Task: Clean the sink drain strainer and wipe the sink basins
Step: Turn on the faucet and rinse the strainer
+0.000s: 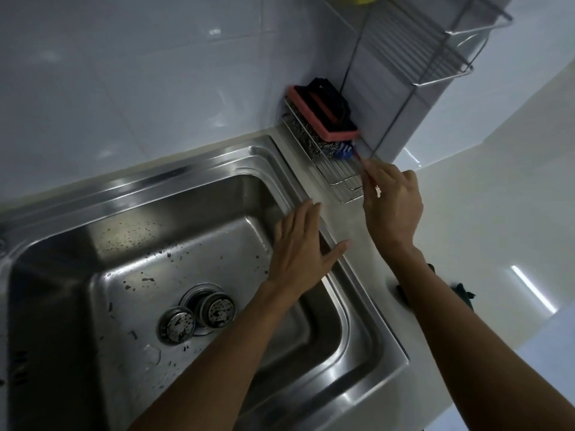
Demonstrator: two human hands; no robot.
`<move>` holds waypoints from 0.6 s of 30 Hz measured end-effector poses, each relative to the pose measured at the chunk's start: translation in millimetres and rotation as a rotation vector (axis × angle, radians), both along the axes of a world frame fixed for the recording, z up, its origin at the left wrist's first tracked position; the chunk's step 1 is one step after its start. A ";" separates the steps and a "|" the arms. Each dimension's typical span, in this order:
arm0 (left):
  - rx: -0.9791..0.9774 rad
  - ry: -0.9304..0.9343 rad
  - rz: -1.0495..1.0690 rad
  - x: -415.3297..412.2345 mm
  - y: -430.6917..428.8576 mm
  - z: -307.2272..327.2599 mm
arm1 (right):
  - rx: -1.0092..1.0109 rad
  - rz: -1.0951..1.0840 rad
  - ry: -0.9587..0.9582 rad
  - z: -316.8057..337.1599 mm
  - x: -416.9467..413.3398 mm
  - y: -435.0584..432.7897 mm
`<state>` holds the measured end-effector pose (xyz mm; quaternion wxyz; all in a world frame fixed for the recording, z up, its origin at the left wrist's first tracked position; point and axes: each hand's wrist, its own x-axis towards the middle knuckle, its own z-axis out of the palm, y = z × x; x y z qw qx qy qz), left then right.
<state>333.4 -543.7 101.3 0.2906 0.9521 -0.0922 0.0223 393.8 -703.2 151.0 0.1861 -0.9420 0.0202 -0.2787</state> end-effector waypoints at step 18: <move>0.012 0.071 0.029 -4.3 15.1 3.4 | -0.122 0.116 0.164 -10.2 4.5 4.3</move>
